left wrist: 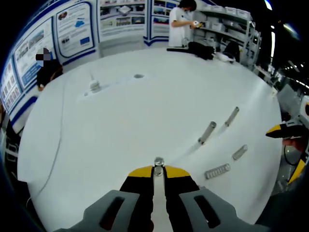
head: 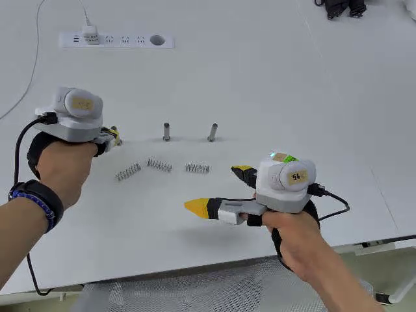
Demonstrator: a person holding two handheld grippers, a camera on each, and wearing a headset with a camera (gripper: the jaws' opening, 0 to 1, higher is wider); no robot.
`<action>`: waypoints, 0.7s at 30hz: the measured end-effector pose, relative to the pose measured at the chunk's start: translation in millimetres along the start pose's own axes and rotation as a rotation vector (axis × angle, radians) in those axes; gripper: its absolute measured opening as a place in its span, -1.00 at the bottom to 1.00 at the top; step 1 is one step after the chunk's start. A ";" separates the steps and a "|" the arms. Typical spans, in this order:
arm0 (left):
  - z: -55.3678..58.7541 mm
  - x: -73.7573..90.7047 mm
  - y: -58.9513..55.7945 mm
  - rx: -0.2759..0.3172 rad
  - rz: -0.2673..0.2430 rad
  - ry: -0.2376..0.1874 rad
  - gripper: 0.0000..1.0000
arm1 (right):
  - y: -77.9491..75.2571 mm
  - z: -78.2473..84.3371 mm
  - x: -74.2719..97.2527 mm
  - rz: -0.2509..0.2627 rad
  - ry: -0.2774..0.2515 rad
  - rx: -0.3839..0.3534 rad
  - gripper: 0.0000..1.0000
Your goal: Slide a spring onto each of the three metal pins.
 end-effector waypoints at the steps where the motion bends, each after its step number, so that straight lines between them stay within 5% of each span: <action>1: 0.8 0.2 0.3 -0.001 -0.002 0.001 -0.85 | 0.1 0.3 0.0 0.000 0.000 -0.001 0.76; 21: 12.8 3.3 2.3 0.035 0.000 0.034 -0.66 | 1.4 2.1 -0.4 -0.005 0.004 -0.002 0.76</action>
Point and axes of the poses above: the centre of the closed fingertips' face, and the gripper's own axes: x roughly backward along the fingers, y roughly to its left, z roughly out of its underside, the point moved 10 cm from there along x, roughly backward along the fingers, and after that the axes turned 12 degrees about x, right-handed, at the moved point
